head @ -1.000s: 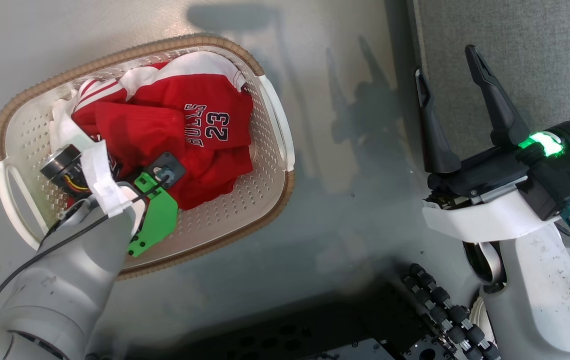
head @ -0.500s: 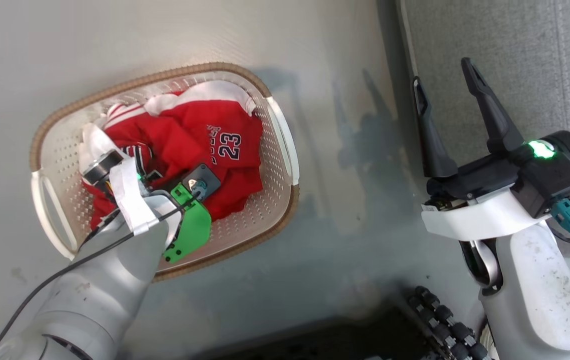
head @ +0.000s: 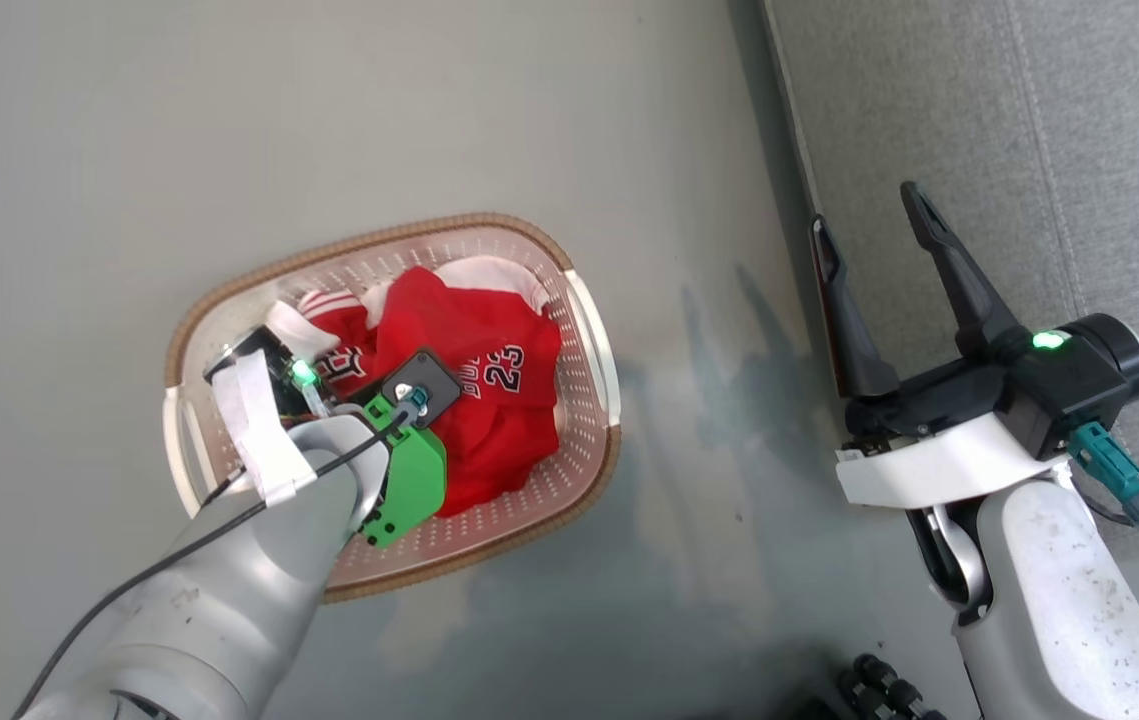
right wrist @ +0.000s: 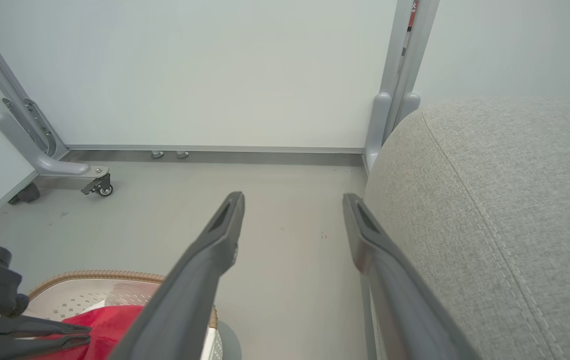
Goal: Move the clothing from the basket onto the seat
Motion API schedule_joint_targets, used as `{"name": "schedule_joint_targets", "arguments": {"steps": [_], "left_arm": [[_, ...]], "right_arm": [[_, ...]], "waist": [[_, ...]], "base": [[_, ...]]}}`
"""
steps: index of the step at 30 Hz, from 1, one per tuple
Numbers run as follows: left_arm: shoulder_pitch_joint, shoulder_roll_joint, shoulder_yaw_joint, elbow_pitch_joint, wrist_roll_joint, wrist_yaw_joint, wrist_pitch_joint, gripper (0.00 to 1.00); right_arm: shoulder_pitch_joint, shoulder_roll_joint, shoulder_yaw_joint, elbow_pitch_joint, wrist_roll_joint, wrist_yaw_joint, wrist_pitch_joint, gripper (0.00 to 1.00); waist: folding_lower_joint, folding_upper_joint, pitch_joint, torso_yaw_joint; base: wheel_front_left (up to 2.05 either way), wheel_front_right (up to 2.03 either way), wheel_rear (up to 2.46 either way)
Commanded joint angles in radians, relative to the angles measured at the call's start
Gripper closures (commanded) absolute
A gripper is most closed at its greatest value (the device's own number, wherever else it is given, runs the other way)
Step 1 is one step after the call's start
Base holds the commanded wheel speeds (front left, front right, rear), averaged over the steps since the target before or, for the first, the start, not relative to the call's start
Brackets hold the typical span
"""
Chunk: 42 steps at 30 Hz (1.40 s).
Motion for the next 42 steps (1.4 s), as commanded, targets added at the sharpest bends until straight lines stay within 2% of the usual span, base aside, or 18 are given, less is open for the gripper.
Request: {"name": "schedule_joint_targets", "arguments": {"steps": [1,8,18,24,32,42], "left_arm": [[0.022,-0.002,0.0,-0.01,-0.02,-0.002,-0.009,1.0],[0.077,-0.002,-0.015,-0.065,-0.061,-0.003,-0.023,1.0],[0.142,0.035,0.01,-0.263,-0.108,-0.002,-0.022,1.0],[0.178,0.053,0.052,-0.392,-0.126,0.0,-0.022,1.0],[0.207,0.072,0.145,-0.576,-0.14,0.031,-0.022,1.0],[0.158,0.065,0.235,-0.78,-0.138,0.051,-0.022,1.0]], "right_arm": [[0.021,-0.003,-0.001,0.007,-0.002,0.0,-0.003,0.0],[0.047,-0.003,-0.005,0.022,-0.003,0.0,-0.003,0.0],[0.092,-0.003,-0.016,0.041,-0.008,0.0,-0.003,0.0],[0.129,-0.003,-0.026,0.059,-0.009,0.0,-0.003,0.0],[0.177,-0.003,-0.035,0.067,-0.001,0.0,-0.003,0.0],[0.206,-0.003,-0.031,0.065,0.019,0.0,-0.003,0.0]], "waist": [[0.0,0.008,-0.079,0.031],[0.0,0.008,-0.16,0.055],[0.0,0.008,-0.267,0.091],[0.0,0.008,-0.343,0.109],[0.0,0.008,-0.425,0.117],[0.0,0.008,-0.482,0.117]], "base": [[0.0,0.0,0.0],[0.0,0.0,0.0],[0.0,0.0,0.0],[0.0,0.0,0.0],[0.0,0.0,0.0],[0.0,0.0,0.0]]}}
